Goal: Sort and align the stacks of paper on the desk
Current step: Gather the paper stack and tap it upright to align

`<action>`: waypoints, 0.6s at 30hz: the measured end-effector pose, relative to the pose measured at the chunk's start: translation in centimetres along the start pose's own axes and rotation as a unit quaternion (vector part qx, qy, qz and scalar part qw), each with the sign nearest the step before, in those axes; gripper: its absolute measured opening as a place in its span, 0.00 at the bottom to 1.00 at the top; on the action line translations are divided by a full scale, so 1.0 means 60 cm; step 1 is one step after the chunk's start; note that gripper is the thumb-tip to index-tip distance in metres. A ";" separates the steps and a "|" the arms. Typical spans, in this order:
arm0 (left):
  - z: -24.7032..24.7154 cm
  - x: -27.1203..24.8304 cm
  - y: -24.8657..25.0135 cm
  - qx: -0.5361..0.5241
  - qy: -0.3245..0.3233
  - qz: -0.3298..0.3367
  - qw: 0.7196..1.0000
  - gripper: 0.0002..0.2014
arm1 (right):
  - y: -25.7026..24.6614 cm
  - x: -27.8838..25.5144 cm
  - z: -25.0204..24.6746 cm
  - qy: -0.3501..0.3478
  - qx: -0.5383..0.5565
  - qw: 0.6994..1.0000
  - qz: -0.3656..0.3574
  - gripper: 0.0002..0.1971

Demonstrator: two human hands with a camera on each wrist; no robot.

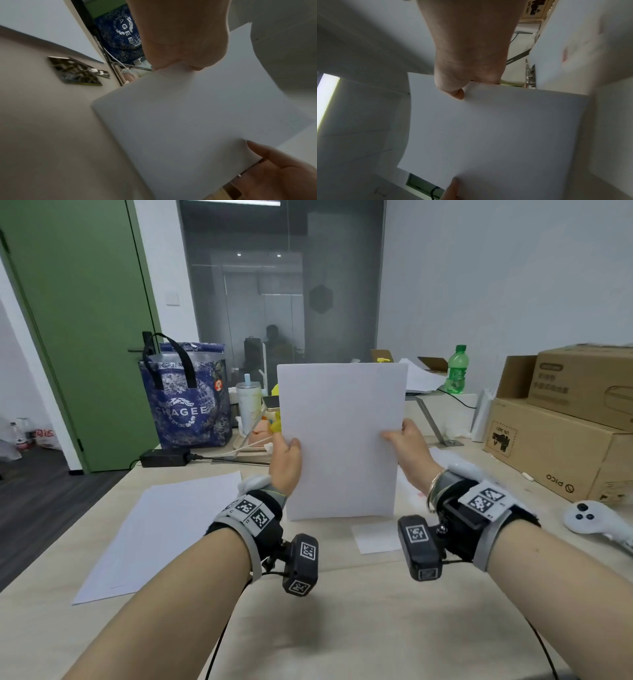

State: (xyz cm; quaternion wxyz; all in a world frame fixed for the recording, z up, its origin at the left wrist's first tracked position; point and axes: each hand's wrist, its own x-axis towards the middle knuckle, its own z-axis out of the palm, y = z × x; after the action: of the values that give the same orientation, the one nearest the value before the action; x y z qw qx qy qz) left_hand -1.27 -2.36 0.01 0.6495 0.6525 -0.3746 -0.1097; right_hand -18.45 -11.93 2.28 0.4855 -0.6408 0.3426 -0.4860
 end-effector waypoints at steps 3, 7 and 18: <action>0.003 -0.009 -0.024 0.009 -0.011 -0.018 1.000 0.13 | 0.031 -0.019 0.007 -0.023 -0.018 1.000 0.000 0.16; 0.006 -0.013 -0.025 -0.003 -0.013 -0.034 0.999 0.09 | 0.037 -0.019 0.003 0.008 -0.020 1.000 -0.001 0.18; 0.009 -0.012 -0.023 0.035 -0.041 -0.121 0.991 0.22 | 0.044 -0.003 0.013 0.017 -0.127 0.992 -0.011 0.16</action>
State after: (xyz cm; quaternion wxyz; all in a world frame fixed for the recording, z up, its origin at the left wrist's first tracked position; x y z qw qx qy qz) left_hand -1.63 -2.50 -1.60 0.5925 0.7101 -0.3231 -0.2007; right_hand -17.65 -12.33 -0.34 0.3888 -0.6929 0.4025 -0.4547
